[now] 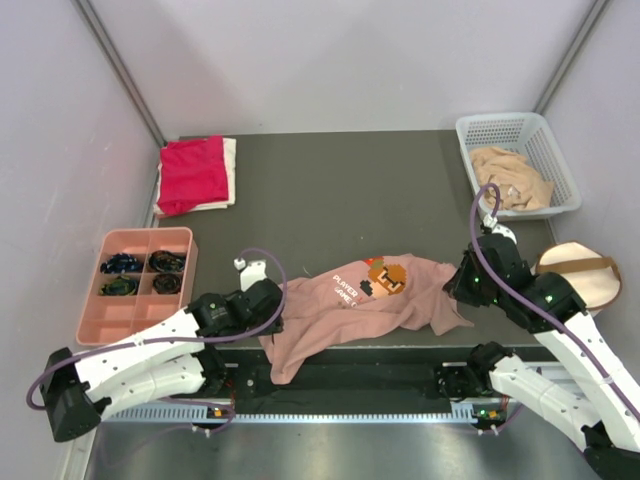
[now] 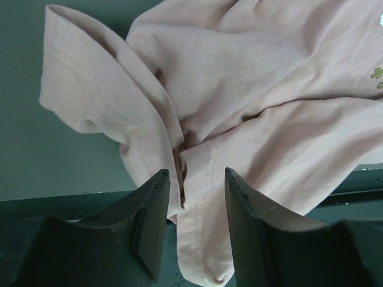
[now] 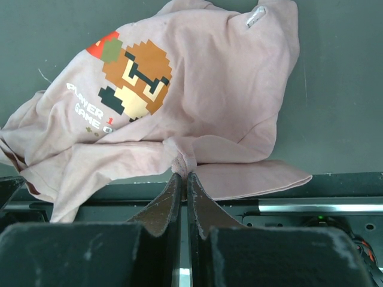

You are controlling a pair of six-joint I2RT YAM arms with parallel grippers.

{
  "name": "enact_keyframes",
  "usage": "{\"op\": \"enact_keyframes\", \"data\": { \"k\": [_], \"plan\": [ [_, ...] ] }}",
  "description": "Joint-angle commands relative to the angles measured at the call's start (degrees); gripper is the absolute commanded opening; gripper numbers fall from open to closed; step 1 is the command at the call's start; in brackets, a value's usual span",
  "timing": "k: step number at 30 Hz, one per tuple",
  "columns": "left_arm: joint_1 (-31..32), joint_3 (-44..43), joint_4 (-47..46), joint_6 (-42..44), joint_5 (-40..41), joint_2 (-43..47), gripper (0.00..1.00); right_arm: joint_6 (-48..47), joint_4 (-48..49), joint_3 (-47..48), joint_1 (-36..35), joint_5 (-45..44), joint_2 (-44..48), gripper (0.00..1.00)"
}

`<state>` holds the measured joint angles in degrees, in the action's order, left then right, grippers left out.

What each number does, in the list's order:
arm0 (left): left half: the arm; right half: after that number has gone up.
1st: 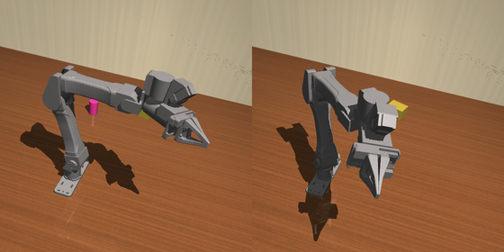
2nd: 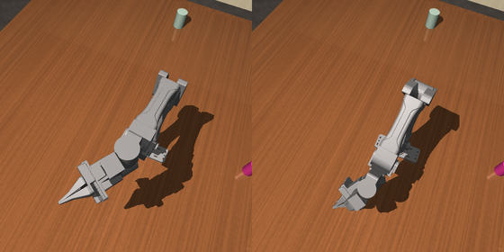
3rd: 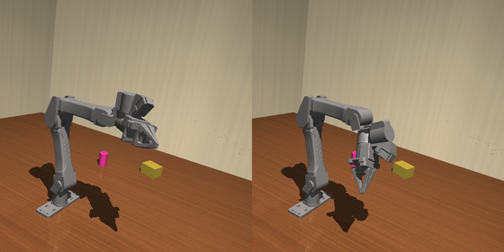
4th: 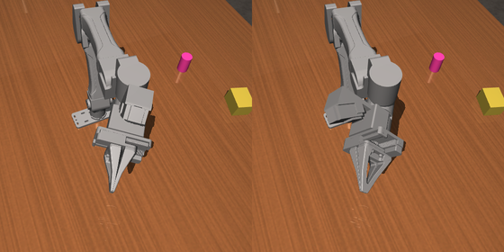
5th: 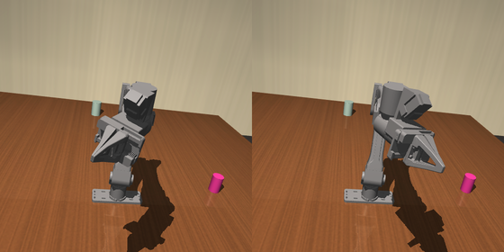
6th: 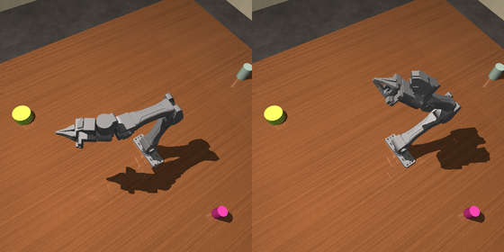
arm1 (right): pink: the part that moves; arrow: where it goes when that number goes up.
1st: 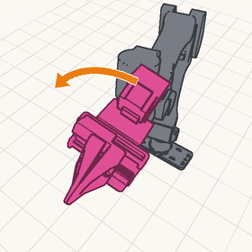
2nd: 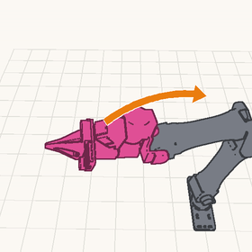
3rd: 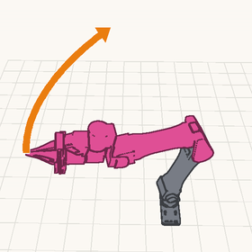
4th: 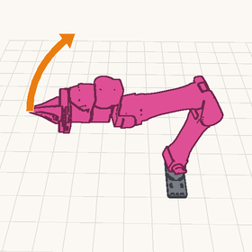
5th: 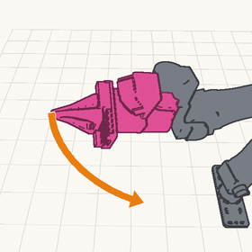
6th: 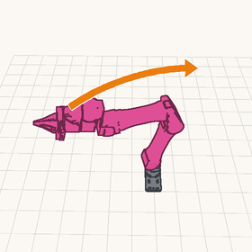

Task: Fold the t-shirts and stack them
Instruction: Flatten out the tshirt

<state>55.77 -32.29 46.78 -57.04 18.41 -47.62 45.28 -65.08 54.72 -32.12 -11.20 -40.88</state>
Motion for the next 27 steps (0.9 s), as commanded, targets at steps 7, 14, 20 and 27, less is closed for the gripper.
{"op": "enact_keyframes", "data": {
  "k": [7, 14, 20, 27],
  "plan": [
    [0.0, 1.4, -8.9, 1.4, -0.9, -3.6, 0.47, 1.1, 1.5, -0.7, 0.1, 0.3, 0.8, 0.00],
    [0.0, 2.2, -8.9, 1.4, -0.1, -4.8, 0.47, 1.3, 1.4, -0.8, 0.1, 0.4, 0.9, 0.00],
    [0.0, 2.9, -6.4, 0.6, 1.0, -3.6, 0.47, 1.2, 2.3, -1.0, 0.1, 0.8, 0.5, 0.00],
    [0.0, 2.7, -5.8, 0.2, 1.4, -4.6, 0.47, 1.4, 2.9, -1.1, 0.1, 1.3, 0.2, 0.00]
  ]
}}
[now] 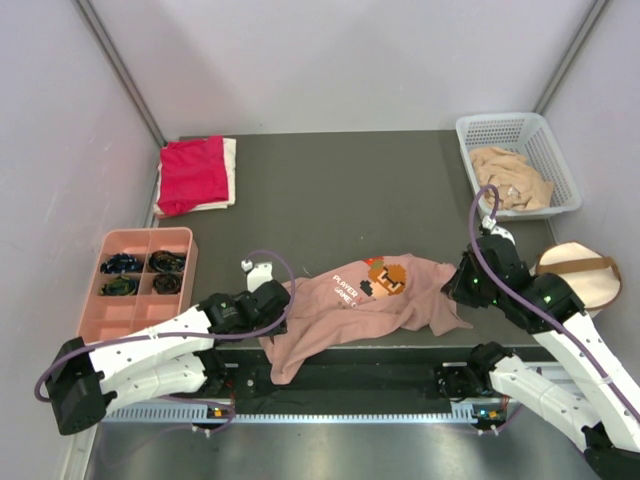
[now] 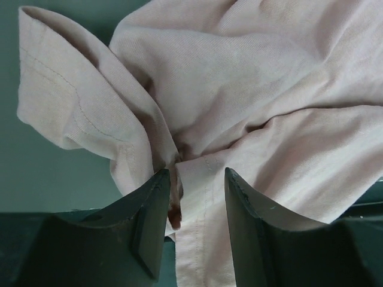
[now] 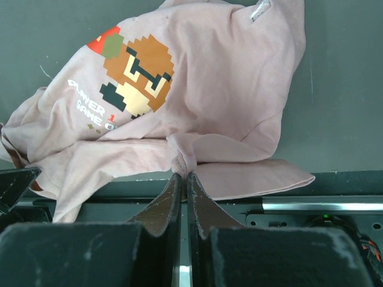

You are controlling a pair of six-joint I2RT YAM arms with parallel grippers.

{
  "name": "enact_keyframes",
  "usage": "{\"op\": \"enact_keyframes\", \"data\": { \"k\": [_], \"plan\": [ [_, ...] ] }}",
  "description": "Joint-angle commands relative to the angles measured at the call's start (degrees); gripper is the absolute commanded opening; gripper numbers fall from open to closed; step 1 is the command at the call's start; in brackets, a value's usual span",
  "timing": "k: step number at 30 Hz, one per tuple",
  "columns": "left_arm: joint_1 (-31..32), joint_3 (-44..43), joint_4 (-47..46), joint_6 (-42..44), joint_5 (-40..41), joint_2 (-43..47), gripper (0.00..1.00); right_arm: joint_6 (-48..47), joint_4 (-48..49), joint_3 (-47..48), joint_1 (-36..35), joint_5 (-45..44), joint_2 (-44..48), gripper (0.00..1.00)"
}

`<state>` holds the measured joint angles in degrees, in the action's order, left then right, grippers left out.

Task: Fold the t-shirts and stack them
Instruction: Flatten out the tshirt

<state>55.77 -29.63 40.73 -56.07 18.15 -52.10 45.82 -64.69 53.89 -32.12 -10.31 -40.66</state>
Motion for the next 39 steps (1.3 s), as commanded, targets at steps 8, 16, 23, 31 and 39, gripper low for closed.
{"op": "enact_keyframes", "data": {
  "k": [8, 16, 23, 31, 39],
  "plan": [
    [0.0, 1.4, -2.8, -1.0, 0.0, -2.0, 0.20, 0.7, 2.1, -0.2, 0.2, 0.4, -0.1, 0.00],
    [0.0, -4.9, 1.9, -0.6, 0.5, -1.1, 0.00, 0.7, 2.0, -0.3, 0.2, -0.1, 0.1, 0.00],
    [0.0, -24.8, 12.2, 3.2, 9.9, 1.1, 0.00, -2.0, 1.6, 5.1, 0.1, -2.3, -2.5, 0.00],
    [-0.1, -46.1, 20.8, 9.4, 17.2, -4.6, 0.00, -9.2, 0.2, 17.6, 0.1, -6.1, -6.6, 0.00],
    [-0.1, -62.4, 23.2, 18.3, 21.7, -10.6, 0.00, -19.2, -2.5, 37.5, 0.1, -10.1, -13.1, 0.00]
  ]
}}
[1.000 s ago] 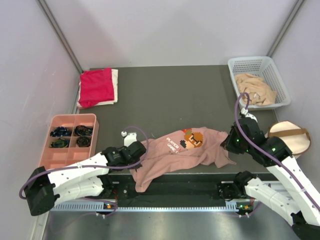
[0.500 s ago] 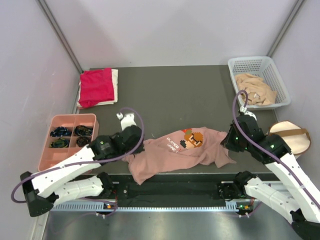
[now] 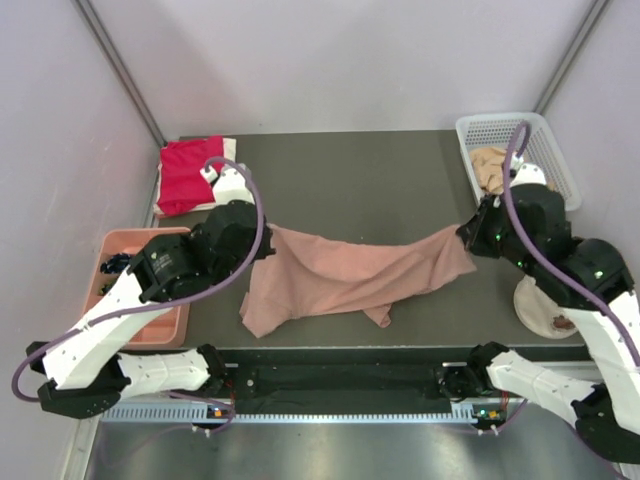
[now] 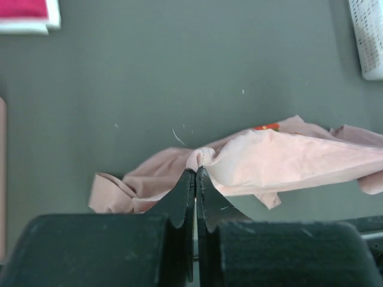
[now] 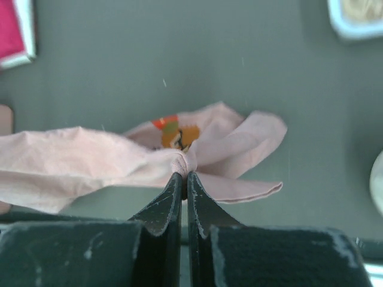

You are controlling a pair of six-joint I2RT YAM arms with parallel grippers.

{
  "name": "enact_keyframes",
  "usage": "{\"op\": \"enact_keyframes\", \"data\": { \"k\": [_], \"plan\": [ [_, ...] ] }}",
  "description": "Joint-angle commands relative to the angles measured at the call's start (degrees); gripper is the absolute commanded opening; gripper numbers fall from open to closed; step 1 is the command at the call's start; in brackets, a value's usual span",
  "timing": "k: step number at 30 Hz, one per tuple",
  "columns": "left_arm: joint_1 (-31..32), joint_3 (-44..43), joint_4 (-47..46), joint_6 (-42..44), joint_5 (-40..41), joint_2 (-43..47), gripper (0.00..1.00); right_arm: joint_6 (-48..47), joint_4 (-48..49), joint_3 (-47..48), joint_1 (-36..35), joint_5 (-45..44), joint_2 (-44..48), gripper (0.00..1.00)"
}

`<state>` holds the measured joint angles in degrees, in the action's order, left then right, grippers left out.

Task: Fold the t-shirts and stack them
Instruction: Flatten out the tshirt

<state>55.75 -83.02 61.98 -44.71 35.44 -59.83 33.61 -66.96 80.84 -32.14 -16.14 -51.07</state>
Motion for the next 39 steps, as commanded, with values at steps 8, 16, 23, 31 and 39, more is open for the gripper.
{"op": "enact_keyframes", "data": {
  "k": [8, 16, 23, 31, 39],
  "plan": [
    [-0.2, -27.9, 2.8, 15.1, 8.5, -9.8, 0.00, -16.5, 2.4, 28.8, 0.1, -9.3, -10.3, 0.00],
    [-0.2, -32.8, 4.2, 16.1, 7.7, -10.1, 0.00, -17.0, 0.9, 32.3, 0.1, -8.1, -10.2, 0.00],
    [-0.2, -31.5, 5.3, 15.1, 7.9, -8.5, 0.00, -15.6, 0.4, 27.8, 0.1, -7.5, -7.8, 0.00],
    [-0.2, -17.6, 1.1, 10.3, 3.1, -4.9, 0.00, -4.4, 12.4, -1.1, -0.6, 10.0, -5.2, 0.00],
    [-0.2, -6.1, -1.9, 5.2, 0.2, -1.3, 0.00, -2.3, 23.7, -15.0, -9.3, 13.9, -11.9, 0.00]
  ]
}}
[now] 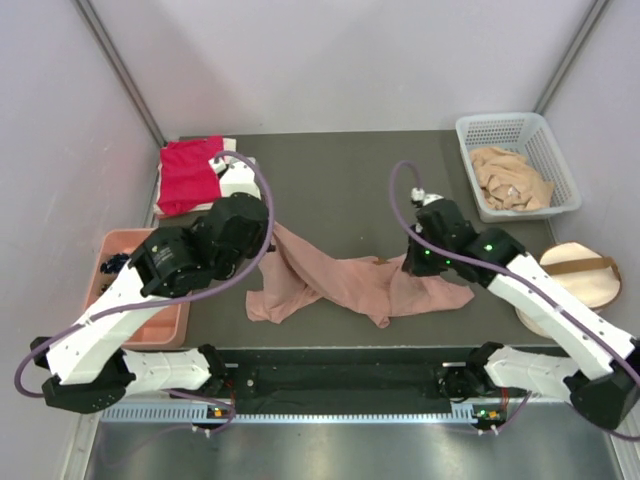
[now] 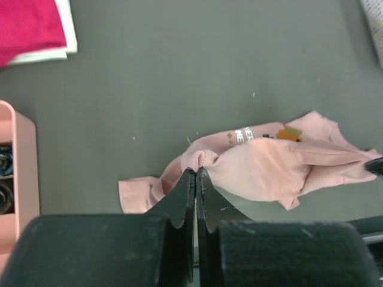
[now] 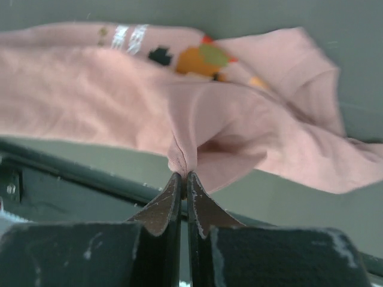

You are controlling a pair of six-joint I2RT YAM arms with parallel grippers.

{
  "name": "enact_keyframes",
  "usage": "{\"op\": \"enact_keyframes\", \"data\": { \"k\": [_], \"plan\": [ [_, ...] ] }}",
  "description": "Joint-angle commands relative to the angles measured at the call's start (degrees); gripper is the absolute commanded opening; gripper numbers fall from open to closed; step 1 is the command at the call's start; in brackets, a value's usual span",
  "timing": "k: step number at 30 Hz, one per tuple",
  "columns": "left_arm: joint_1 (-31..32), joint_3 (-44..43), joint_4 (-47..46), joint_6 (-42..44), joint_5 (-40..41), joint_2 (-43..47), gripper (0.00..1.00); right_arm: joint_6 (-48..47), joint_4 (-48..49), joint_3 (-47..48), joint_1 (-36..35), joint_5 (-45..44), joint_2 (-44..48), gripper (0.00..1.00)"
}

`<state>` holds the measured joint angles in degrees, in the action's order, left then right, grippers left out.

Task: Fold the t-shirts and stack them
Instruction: Flatten out the tshirt

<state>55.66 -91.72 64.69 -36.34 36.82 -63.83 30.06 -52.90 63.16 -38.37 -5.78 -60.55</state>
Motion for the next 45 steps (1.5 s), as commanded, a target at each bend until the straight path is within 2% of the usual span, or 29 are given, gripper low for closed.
{"op": "enact_keyframes", "data": {
  "k": [1, 4, 5, 6, 8, 11, 16, 20, 24, 36, 45],
  "plan": [
    [-0.1, 3.0, -4.6, -3.4, -1.1, 2.8, 0.00, 0.8, 9.9, 3.1, -3.3, 3.8, -3.8, 0.00],
    [-0.1, 4.4, -4.6, -4.1, -1.2, 3.5, 0.00, 0.1, 11.3, 3.8, -3.6, 4.3, -8.3, 0.00],
    [-0.1, 5.1, -4.6, -4.5, -1.0, 3.9, 0.00, 0.2, 11.5, 3.5, -3.6, 3.6, -9.5, 0.08],
    [-0.1, 5.4, -4.4, -4.7, -1.0, 4.1, 0.00, 0.7, 11.8, 3.1, -3.6, 2.7, -9.6, 0.37],
    [-0.1, 6.4, -4.2, -5.1, -0.9, 4.9, 0.00, 1.9, 11.7, 1.3, -3.6, -0.4, -8.1, 0.64],
    [-0.1, 7.7, -4.0, -5.3, -0.8, 5.5, 0.00, 3.5, 9.2, -1.6, -3.6, -5.7, -5.4, 0.76],
    [-0.1, 9.9, -5.0, -5.5, -1.3, 5.7, 0.00, 6.1, 4.8, -8.2, -3.6, -7.5, 3.9, 0.78],
    [-0.1, 11.2, -6.7, -5.6, -2.1, 5.3, 0.00, 10.4, 5.4, -17.2, -3.6, -6.4, 9.6, 0.77],
    [-0.1, 11.9, -7.6, -5.6, -3.0, 4.9, 0.00, 12.6, 7.7, -21.8, -3.6, -6.1, 11.6, 0.74],
    [-0.1, 12.8, -7.0, -6.1, -2.4, 5.2, 0.00, 11.2, 18.6, -24.5, -2.7, -7.6, 2.4, 0.62],
    [-0.1, 13.2, -6.2, -6.6, -1.8, 5.7, 0.00, 10.7, 22.9, -25.4, -1.1, -6.7, -3.4, 0.55]
  ]
}}
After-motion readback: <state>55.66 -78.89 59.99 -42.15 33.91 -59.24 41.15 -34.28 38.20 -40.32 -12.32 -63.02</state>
